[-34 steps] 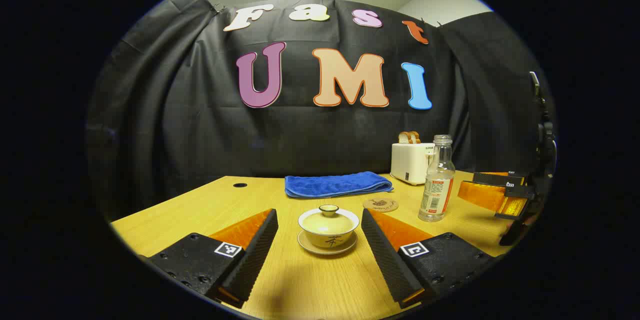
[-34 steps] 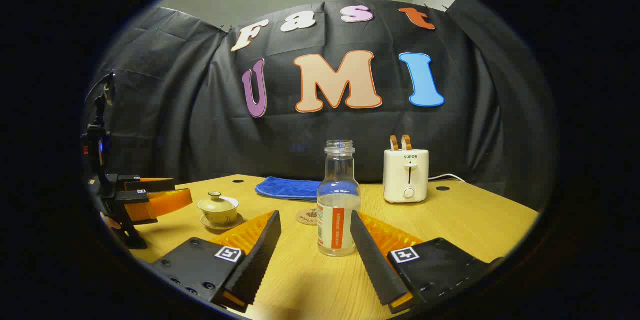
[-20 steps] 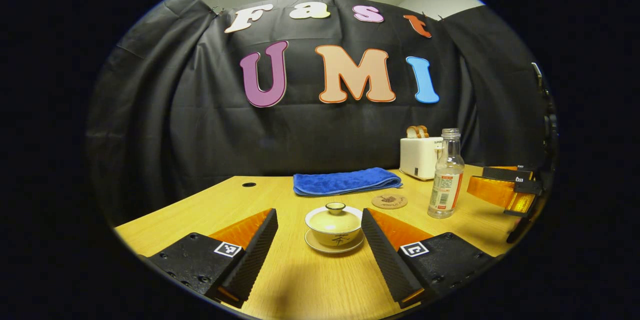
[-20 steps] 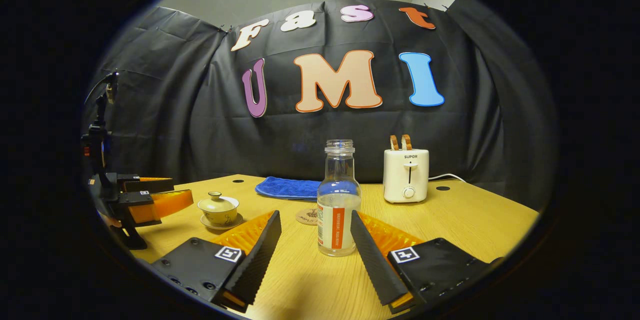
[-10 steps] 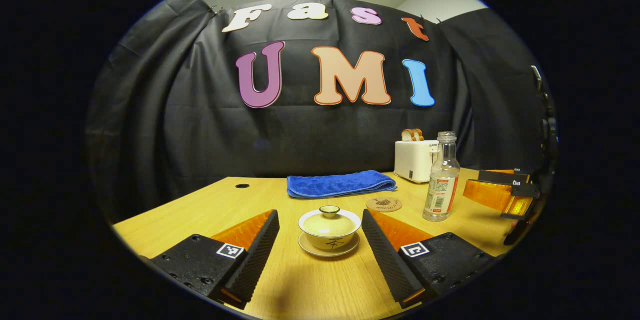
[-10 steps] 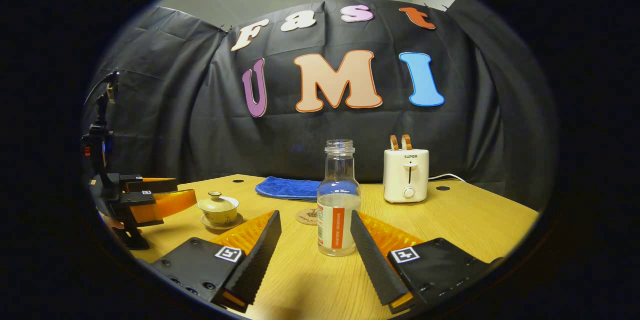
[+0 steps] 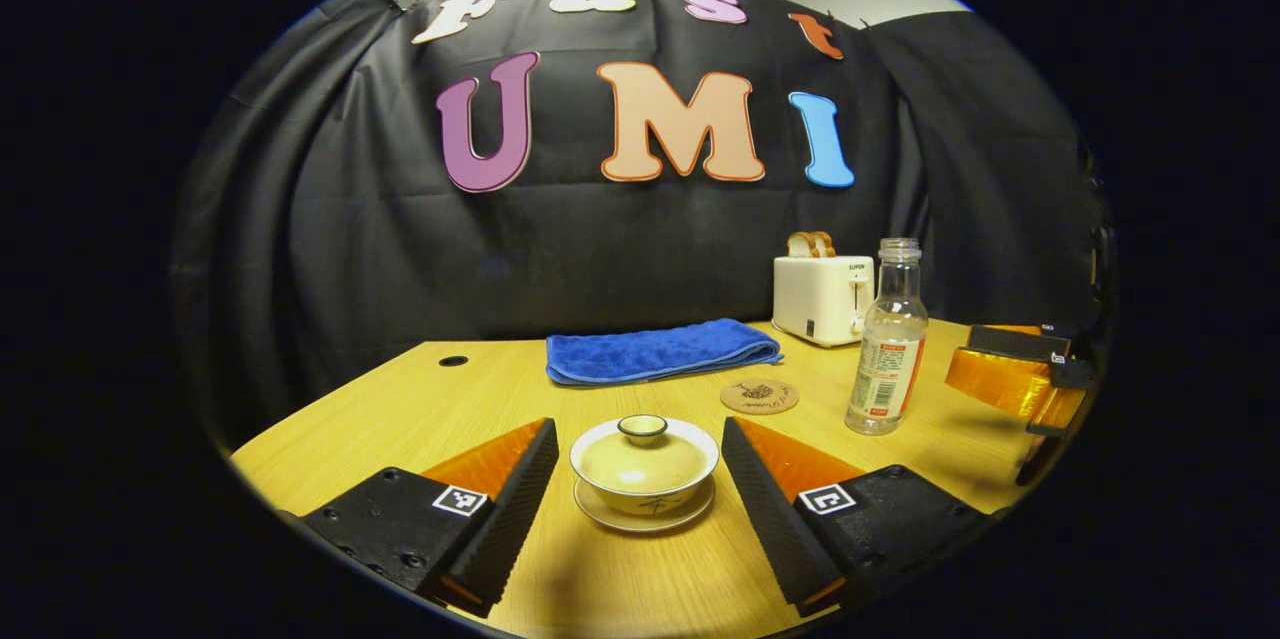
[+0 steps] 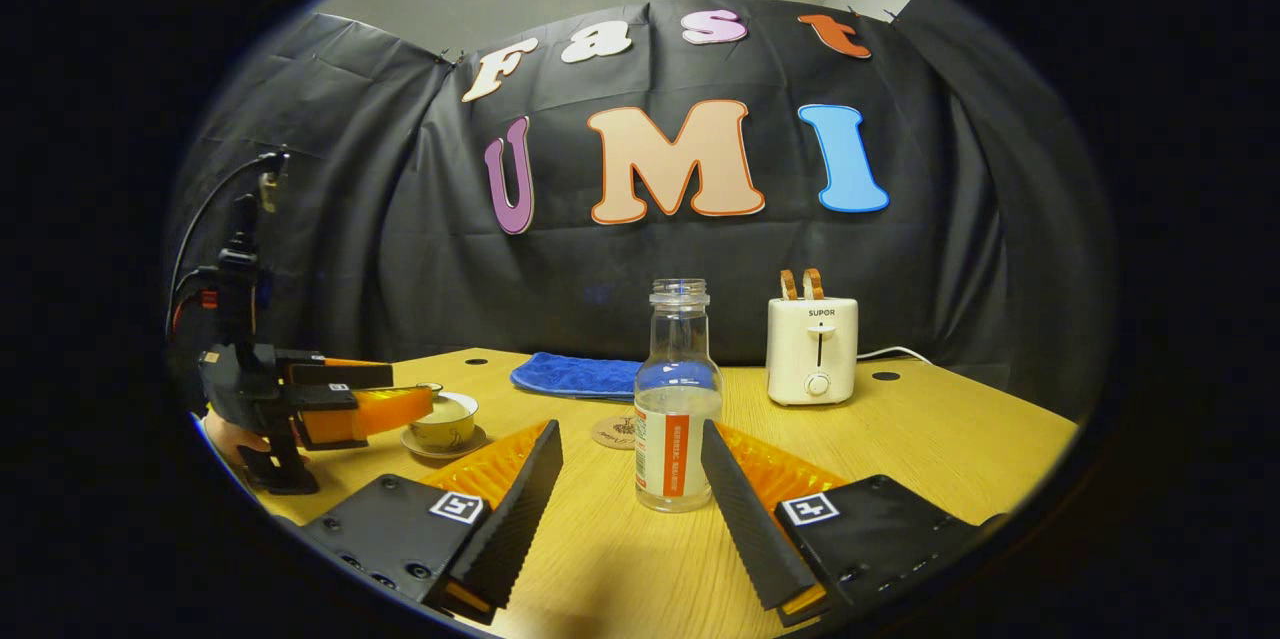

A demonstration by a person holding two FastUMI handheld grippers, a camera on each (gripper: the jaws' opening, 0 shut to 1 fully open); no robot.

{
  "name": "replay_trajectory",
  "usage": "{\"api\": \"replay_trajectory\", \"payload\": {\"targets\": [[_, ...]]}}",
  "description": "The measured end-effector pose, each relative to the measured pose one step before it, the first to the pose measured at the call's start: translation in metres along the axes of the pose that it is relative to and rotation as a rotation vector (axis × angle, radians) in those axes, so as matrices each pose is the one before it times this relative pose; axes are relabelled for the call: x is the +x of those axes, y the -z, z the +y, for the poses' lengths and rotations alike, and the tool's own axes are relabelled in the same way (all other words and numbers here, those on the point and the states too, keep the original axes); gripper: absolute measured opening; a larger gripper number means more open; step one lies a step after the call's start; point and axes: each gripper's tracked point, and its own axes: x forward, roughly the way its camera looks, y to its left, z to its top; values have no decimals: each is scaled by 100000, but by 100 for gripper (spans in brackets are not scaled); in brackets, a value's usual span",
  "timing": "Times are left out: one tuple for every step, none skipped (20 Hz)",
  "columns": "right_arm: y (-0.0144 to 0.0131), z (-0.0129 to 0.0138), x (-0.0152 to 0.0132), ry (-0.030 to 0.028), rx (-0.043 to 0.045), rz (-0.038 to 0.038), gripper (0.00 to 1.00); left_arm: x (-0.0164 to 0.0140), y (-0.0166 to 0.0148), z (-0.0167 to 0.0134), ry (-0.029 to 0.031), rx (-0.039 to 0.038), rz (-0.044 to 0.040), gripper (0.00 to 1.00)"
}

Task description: Open the teacup lid with one hand, grasp the water bottle and pour water into the teacup with the other hand; after pouring, place the water bottle on the coaster and then close the teacup lid.

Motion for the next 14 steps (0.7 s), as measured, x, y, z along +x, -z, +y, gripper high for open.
{"api": "replay_trajectory", "payload": {"targets": [[28,-15,12,-2,-7,-23,92,624,69,40,247,64,1275,96],[-7,18,8,5,-2,19,92,555,86,-50,407,169,814,95],[-17,13,-19,-4,-1,2,87,685,48,-79,709,928,1018,95],[4,-13,28,-8,-7,-4,87,462,154,-118,425,768,1043,94],[44,2,-6,2,13,0,87,511,239,-41,267,809,1464,92],[29,1,-2,1,-7,0,87,337,73,9,-55,583,1027,90],[-59,1,-24,-1,9,10,87,247,-54,-35,204,255,525,86],[48,-12,8,-10,-13,1,87,264,99,-85,555,77,309,85],[-75,-8,-9,-3,11,8,89,296,-75,-12,319,-270,362,83],[84,12,5,-2,-8,1,92,170,89,94,295,-474,540,83],[-50,36,-14,-151,32,10,90,298,138,128,-195,-747,982,82],[45,20,29,-264,19,-27,89,155,-62,-17,787,-631,-396,75],[-53,-38,5,-5,13,6,87,28,-57,-15,529,-392,63,68],[58,16,-26,-22,-29,-21,91,154,100,-13,402,-463,163,67]]}}
